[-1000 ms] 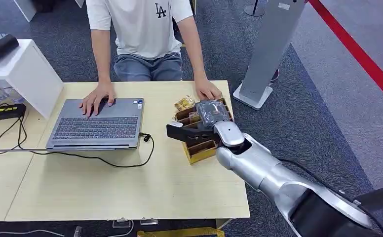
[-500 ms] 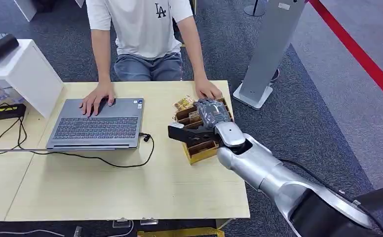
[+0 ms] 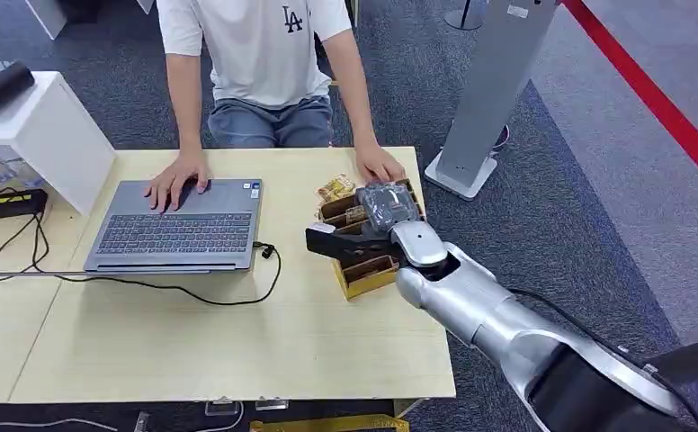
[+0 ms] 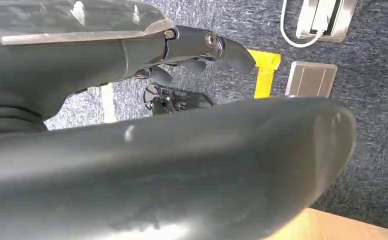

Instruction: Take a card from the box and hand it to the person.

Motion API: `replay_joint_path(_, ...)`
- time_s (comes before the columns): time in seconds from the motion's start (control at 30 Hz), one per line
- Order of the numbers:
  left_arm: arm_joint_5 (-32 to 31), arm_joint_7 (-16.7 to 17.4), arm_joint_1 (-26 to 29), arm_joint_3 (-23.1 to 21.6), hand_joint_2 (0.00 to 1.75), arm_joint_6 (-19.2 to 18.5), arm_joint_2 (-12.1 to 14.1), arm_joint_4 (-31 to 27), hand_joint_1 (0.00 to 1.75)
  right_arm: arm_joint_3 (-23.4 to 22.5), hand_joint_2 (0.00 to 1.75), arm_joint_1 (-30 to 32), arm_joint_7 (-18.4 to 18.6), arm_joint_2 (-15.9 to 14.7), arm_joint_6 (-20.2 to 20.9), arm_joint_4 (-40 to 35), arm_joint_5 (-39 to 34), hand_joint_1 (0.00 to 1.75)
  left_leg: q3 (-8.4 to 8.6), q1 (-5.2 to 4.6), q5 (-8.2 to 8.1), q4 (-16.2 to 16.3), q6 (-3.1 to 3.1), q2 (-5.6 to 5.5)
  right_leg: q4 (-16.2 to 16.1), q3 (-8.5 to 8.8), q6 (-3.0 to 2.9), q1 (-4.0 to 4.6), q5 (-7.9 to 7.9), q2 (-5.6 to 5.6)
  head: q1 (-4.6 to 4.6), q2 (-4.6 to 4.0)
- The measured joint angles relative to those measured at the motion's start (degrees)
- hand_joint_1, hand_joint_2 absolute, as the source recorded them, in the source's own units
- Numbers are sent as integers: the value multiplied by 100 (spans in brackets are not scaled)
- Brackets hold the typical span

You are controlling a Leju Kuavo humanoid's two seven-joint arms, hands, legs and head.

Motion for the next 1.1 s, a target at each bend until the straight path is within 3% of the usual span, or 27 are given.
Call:
replay_joint_path(0.1,0,0,0,0,0,-2,2,0,0,-2,175,8,0,0,9,0,-15,84,0,0,0,0,0,0,0,0,0,0,0,0,0,2)
replay_joint_path(0.2,0,0,0,0,0,-2,0,0,0,-2,175,8,7,0,11,-2,-20,91,0,0,0,0,0,0,0,0,0,0,0,0,0,0)
replay_joint_path(0.27,-2,0,0,0,0,0,0,0,0,-2,175,8,9,0,13,-2,-24,112,0,0,0,0,0,0,0,0,0,0,0,0,0,0)
replay_joint_path(0.3,-2,0,0,0,0,-2,2,0,0,-2,175,8,9,0,15,-2,-26,112,0,0,0,0,0,0,0,0,0,0,0,0,0,0)
replay_joint_path(0.33,-2,0,0,0,0,-2,0,0,0,-2,175,9,11,0,17,-2,-33,131,0,0,0,0,0,0,0,0,0,0,0,0,0,2)
replay_joint_path(0.37,-2,0,0,0,0,-2,0,0,0,-2,175,10,13,0,17,-2,-35,140,0,0,0,0,0,0,0,0,0,0,0,0,0,0)
replay_joint_path(0.43,-2,0,0,0,0,-2,0,0,0,-2,175,11,15,0,17,-2,-37,145,0,0,0,0,0,0,0,0,0,0,0,0,0,2)
replay_joint_path(0.53,0,0,0,0,0,0,0,0,0,-4,175,15,15,0,15,-2,-39,173,0,0,0,0,0,0,0,0,0,0,0,0,0,2)
replay_joint_path(1.1,0,-44,4,-46,0,-66,2,0,0,-17,175,7,-11,0,4,-9,-63,175,1,0,0,0,0,0,0,1,0,0,0,0,0,2)
